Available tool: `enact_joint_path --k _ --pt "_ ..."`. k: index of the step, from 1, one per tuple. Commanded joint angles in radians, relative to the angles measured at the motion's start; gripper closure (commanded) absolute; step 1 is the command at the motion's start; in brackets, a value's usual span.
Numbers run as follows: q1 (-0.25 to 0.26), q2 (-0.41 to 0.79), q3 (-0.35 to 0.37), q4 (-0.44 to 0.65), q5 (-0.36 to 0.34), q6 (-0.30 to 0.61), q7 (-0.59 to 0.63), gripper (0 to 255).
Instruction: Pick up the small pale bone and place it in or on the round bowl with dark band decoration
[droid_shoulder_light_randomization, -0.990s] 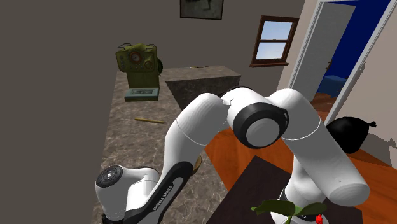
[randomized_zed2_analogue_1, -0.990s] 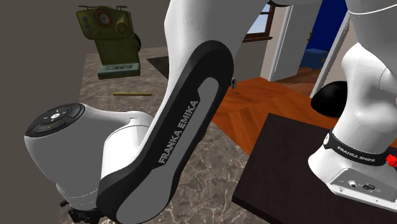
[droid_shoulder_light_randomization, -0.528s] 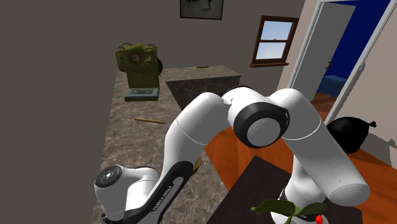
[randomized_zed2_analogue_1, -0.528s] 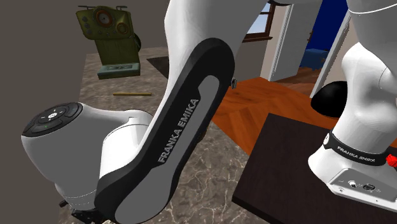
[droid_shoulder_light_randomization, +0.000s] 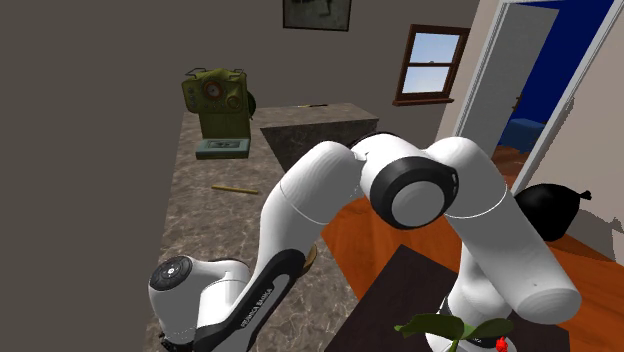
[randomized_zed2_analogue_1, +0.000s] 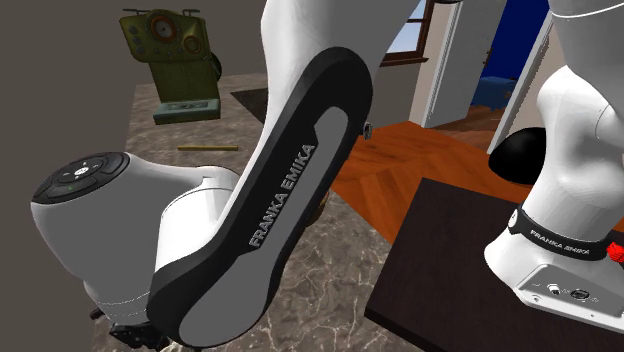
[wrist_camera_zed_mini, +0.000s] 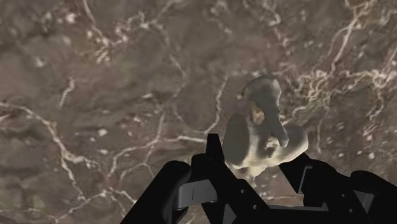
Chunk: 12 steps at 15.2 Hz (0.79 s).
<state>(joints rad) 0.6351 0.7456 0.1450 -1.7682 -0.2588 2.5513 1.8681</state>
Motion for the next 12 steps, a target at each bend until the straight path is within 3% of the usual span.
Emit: enact_joint_path --k 1,12 --pt "-0.003 -0.019 0.004 -0.003 0.004 -0.015 -0.003 255" --pt "-0.02 -0.131 0.029 -0.025 0.031 -0.106 -0.024 255"
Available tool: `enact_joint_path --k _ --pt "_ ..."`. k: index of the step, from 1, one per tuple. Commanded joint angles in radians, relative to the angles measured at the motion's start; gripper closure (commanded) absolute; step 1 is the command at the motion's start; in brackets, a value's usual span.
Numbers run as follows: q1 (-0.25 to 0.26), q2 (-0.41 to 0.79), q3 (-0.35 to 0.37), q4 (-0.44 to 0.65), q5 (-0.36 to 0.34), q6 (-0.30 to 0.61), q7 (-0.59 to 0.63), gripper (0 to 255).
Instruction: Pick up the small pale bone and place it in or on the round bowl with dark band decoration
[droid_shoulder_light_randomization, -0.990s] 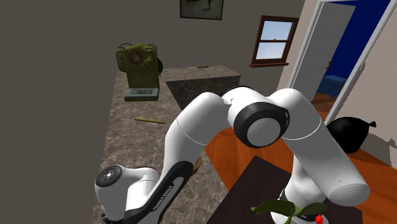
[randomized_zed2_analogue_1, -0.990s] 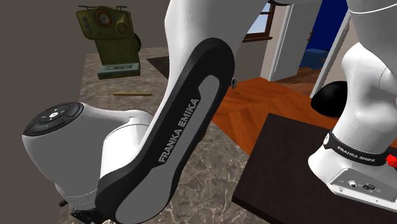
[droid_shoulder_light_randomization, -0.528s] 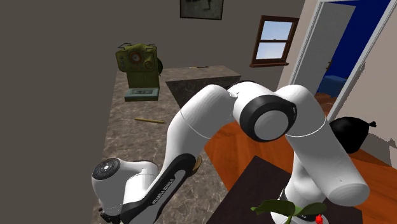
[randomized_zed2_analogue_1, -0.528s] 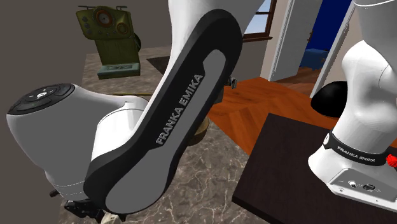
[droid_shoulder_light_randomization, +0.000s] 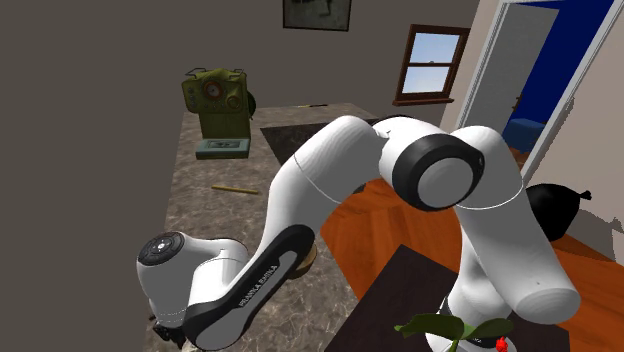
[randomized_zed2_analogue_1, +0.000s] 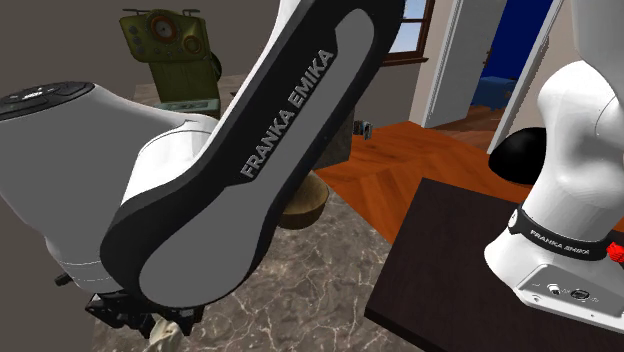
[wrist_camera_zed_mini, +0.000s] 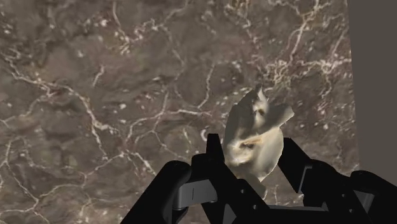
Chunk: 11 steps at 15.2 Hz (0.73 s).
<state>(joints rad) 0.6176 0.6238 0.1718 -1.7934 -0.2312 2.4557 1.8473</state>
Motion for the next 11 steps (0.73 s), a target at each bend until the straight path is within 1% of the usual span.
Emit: enact_joint_path --k 1,11 --pt "-0.004 -0.019 0.004 0.0 0.006 -0.019 -0.006 255" --pt "-0.017 -0.108 0.023 0.005 0.032 -0.112 -0.026 255"
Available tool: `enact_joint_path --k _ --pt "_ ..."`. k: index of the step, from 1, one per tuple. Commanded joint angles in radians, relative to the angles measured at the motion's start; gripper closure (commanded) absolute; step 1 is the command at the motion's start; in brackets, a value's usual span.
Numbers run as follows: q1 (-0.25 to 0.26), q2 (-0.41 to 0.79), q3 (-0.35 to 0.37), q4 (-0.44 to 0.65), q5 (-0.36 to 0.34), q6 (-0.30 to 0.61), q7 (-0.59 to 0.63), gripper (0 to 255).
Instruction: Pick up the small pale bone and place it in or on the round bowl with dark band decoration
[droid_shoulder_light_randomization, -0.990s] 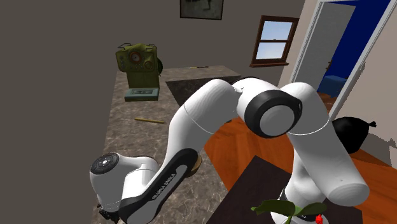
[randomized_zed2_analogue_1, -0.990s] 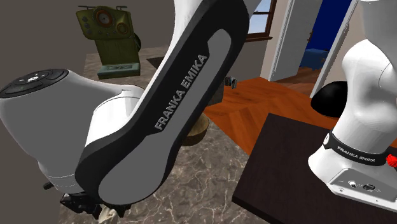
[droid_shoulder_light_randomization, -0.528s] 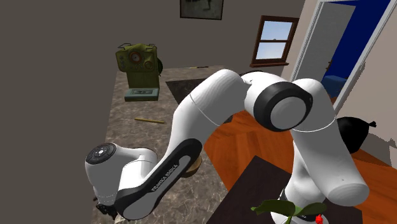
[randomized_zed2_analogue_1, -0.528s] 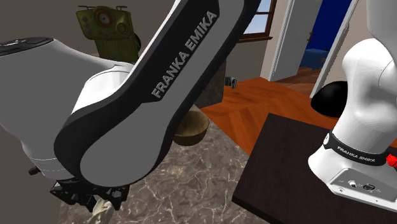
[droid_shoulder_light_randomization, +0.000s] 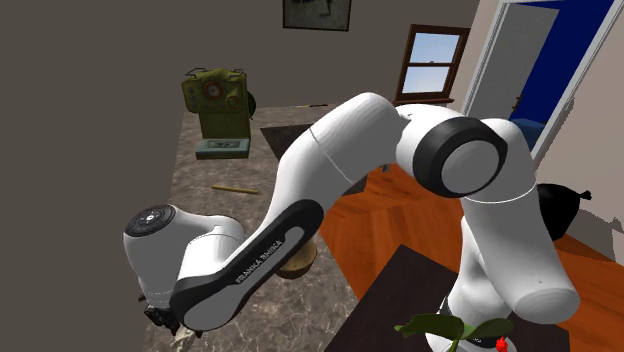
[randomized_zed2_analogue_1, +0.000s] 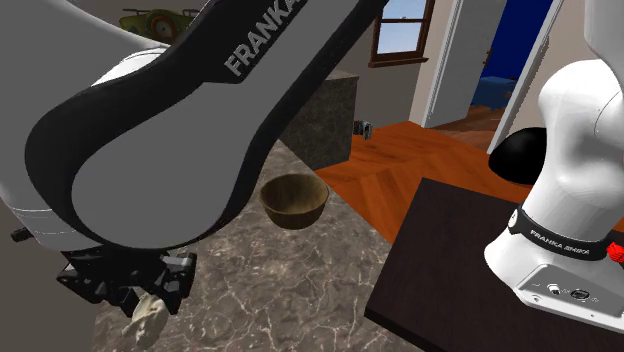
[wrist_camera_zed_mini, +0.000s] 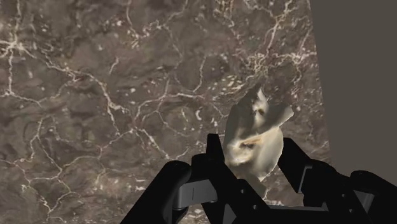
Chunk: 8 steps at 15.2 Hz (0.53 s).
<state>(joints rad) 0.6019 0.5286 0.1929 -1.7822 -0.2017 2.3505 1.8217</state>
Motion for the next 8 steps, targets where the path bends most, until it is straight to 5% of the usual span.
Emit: enact_joint_path --k 1,8 --pt "-0.002 -0.021 0.004 -0.004 0.005 -0.017 -0.003 255" --pt "-0.024 -0.086 0.01 -0.03 0.024 -0.054 -0.031 255"
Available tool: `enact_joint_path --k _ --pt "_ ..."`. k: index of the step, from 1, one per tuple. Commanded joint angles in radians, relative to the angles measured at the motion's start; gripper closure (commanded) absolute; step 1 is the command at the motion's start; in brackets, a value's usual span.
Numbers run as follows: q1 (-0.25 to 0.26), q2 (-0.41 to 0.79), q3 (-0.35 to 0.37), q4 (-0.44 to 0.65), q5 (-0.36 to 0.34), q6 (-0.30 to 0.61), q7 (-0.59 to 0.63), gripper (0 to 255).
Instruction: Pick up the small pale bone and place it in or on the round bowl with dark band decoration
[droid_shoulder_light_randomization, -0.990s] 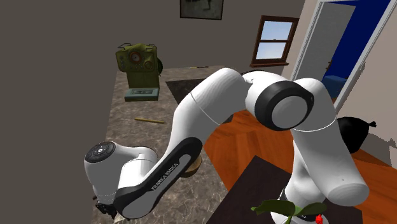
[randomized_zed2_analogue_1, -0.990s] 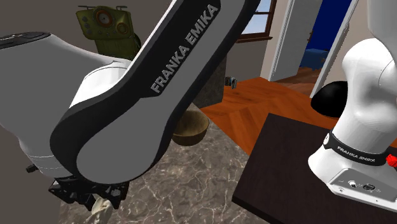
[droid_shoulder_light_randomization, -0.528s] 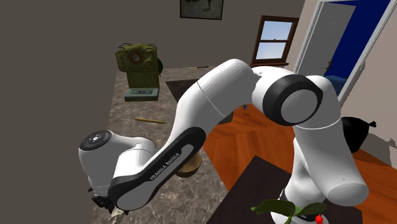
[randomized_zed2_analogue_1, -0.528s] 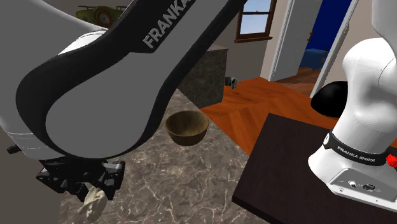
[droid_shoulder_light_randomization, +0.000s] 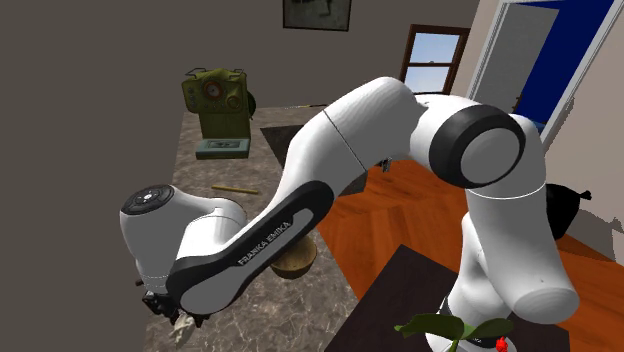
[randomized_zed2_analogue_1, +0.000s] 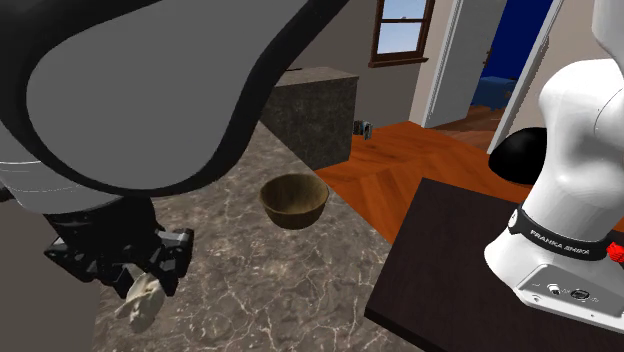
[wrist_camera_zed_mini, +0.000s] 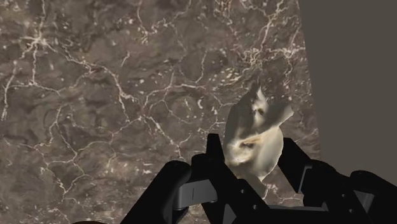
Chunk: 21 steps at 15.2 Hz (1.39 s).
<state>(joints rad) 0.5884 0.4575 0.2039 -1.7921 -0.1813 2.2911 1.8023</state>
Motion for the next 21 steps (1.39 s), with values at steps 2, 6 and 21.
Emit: enact_joint_path --k 2,6,21 --pt "-0.044 -0.061 -0.004 -0.093 0.015 0.036 -0.047 255" --pt "-0.109 -0.143 -0.016 -0.224 0.039 0.091 -0.128 255" --pt "-0.338 -0.353 -0.117 -0.544 0.135 0.22 -0.512 255"
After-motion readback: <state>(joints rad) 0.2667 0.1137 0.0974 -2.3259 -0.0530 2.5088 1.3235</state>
